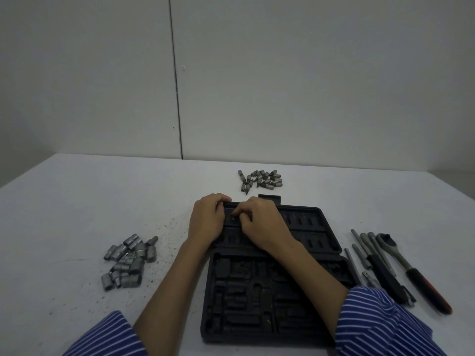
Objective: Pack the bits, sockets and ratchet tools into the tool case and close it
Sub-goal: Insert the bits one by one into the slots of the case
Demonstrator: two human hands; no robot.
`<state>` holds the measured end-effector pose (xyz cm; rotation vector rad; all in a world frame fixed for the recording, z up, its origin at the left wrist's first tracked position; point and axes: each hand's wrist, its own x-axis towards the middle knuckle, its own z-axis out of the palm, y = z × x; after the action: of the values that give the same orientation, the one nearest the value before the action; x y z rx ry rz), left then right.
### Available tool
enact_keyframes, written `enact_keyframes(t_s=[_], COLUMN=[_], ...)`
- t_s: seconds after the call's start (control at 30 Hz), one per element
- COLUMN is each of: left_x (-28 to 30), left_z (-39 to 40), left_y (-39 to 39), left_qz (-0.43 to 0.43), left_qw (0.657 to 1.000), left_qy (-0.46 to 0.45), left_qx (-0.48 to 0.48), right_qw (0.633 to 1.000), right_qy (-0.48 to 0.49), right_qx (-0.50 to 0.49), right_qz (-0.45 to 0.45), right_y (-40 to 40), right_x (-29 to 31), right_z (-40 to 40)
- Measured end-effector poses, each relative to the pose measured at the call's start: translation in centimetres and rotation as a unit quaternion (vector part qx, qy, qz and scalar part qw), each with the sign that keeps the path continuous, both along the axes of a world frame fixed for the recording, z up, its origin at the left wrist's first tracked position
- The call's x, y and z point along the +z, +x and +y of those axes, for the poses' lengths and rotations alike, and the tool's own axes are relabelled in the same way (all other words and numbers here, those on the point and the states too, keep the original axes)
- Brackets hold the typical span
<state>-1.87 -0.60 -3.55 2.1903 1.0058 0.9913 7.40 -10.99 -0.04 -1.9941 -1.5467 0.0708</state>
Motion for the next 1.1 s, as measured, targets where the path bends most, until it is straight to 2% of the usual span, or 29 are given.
enact_keyframes(t_s=[0.53, 0.77, 1.1], left_x=[0.3, 0.5, 0.9], left_z=[-0.2, 0.3, 0.2], left_y=[-0.2, 0.0, 0.9], left_qz=[-0.014, 0.021, 0.013], left_qw=[0.999, 0.999, 0.999], left_qy=[-0.028, -0.013, -0.02], left_qx=[-0.019, -0.029, -0.037], right_qw=[1.0, 0.999, 0.999], right_qy=[-0.007, -0.019, -0.029], right_qx=[0.006, 0.013, -0.021], right_qz=[0.023, 0.03, -0.007], right_y=[0.3, 0.7, 2.0], right_x=[0.4, 1.1, 2.5], right_z=[0.0, 0.7, 3.0])
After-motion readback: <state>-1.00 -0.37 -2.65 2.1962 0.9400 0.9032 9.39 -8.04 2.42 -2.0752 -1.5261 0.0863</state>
